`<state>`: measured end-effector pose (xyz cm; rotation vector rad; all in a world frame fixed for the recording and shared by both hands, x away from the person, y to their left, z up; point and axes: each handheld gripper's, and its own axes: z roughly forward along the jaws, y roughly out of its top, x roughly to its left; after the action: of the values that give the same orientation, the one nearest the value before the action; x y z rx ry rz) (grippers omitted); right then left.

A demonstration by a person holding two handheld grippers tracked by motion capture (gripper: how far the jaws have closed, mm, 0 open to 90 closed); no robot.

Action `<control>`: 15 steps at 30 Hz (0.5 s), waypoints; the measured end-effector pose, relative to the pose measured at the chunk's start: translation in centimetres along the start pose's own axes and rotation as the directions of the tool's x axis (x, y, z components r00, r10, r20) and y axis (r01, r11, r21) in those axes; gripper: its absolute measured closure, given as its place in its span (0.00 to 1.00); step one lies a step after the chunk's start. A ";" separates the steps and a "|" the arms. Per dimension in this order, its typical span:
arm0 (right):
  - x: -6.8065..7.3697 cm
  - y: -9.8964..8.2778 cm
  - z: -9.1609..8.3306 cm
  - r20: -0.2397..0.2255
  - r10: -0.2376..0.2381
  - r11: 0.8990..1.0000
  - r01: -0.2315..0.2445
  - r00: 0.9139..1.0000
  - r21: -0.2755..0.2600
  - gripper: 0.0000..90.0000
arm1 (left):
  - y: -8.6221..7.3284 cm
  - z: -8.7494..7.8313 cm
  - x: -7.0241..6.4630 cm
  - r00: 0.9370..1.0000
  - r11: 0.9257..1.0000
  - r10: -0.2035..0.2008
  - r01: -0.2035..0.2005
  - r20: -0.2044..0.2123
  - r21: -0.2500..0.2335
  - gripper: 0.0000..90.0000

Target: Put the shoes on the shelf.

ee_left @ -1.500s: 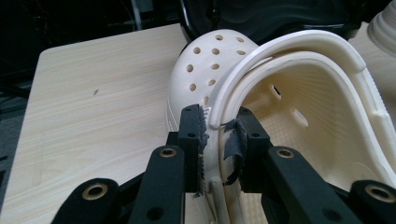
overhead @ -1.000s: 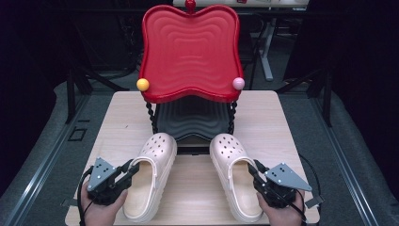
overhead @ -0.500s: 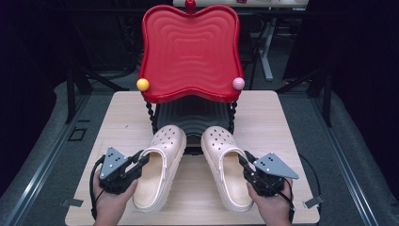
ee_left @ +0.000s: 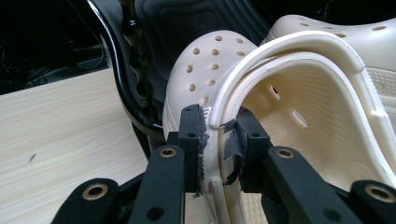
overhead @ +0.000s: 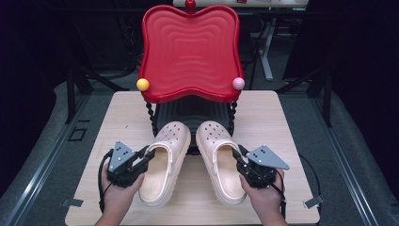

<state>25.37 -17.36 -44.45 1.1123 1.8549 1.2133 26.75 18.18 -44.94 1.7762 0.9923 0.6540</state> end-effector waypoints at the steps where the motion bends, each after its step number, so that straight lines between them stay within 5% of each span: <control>1: 0.0 0.0 0.1 -0.001 0.003 1.000 -0.003 1.000 -0.002 0.84 | 0.0 0.1 0.0 1.000 1.000 0.003 -0.003 0.001 0.002 0.84; 15: 0.3 0.6 0.8 -0.007 0.007 1.000 -0.007 1.000 -0.010 0.84 | 0.8 0.9 -0.3 1.000 1.000 0.005 -0.005 0.000 -0.006 0.84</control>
<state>26.10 -16.61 -44.23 1.1114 1.8494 1.2306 27.52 17.36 -44.57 1.7737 0.9849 0.6594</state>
